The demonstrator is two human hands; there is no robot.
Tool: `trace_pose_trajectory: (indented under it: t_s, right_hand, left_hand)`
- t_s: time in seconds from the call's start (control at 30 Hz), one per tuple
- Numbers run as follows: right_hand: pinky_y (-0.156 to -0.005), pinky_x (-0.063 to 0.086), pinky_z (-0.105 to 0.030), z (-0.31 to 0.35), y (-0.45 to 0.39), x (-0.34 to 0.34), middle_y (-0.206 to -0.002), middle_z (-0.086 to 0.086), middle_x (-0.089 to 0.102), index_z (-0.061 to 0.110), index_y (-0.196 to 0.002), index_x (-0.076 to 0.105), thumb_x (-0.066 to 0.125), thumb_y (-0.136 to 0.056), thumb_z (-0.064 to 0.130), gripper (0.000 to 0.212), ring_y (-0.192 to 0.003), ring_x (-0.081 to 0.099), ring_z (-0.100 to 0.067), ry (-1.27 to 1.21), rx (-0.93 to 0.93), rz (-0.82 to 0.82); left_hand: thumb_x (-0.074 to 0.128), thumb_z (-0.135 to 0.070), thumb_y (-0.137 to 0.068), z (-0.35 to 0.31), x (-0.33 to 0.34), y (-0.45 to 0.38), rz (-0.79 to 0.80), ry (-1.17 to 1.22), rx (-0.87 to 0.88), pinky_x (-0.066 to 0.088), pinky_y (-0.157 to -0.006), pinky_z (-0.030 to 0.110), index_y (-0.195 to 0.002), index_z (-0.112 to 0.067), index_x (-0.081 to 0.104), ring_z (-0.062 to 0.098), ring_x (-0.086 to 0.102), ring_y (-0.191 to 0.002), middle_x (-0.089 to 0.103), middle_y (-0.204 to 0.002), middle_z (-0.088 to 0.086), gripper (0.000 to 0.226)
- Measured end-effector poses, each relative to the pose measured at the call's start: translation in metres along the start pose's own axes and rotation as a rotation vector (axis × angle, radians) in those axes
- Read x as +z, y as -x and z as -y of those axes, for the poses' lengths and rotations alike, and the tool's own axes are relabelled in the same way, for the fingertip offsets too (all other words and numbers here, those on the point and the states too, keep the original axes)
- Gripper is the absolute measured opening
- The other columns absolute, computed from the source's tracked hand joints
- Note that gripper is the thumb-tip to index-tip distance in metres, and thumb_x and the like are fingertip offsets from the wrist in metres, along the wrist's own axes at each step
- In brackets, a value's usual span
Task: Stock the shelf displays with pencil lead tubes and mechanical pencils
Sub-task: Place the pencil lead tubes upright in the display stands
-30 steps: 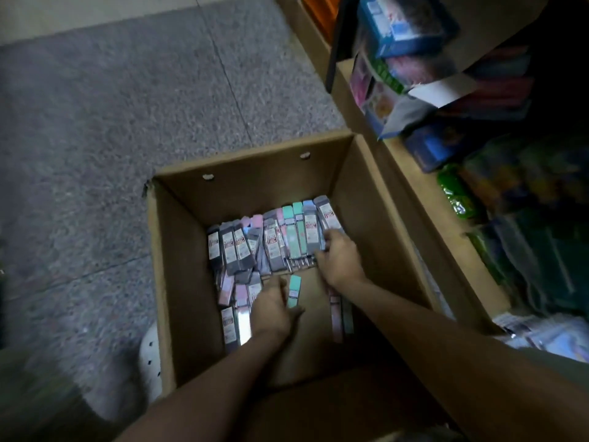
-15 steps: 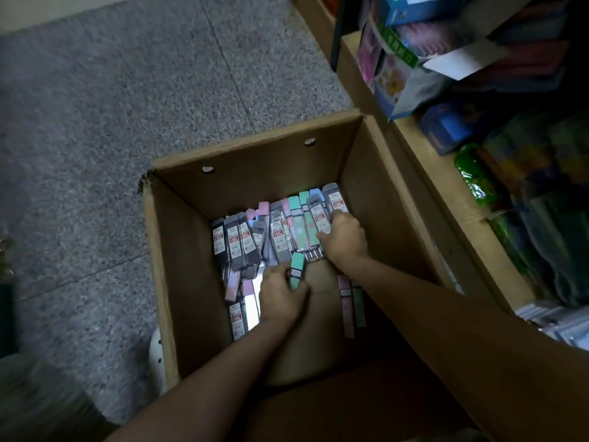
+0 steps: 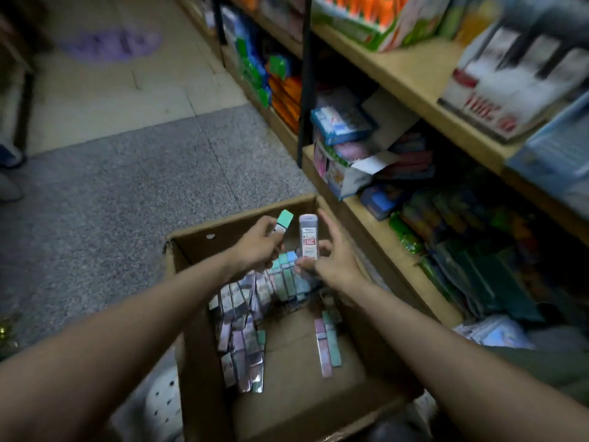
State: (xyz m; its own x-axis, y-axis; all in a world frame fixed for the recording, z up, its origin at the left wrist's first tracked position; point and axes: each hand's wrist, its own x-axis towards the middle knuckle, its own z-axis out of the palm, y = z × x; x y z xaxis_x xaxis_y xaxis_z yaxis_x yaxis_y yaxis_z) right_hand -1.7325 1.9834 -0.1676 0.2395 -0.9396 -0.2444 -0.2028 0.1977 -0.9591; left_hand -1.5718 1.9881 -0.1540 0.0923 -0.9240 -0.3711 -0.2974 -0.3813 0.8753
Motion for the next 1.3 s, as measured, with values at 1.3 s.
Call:
trace_pose_trajectory:
  t_s: [1.3]
  right_hand:
    - [-0.079,0.055,-0.037,0.259,-0.014,-0.236,-0.094,0.0,0.064,0.015,-0.099,0.062,0.078,-0.081,0.018,0.025,-0.087,0.061,-0.017,0.94,-0.45,-0.839]
  left_hand:
    - [0.044,-0.023,-0.101,-0.208,0.081,-0.011,0.462,0.364,0.42,0.047,-0.051,0.024,-0.111,-0.019,0.055,0.008,0.055,-0.057,0.066,-0.079,-0.002,0.015]
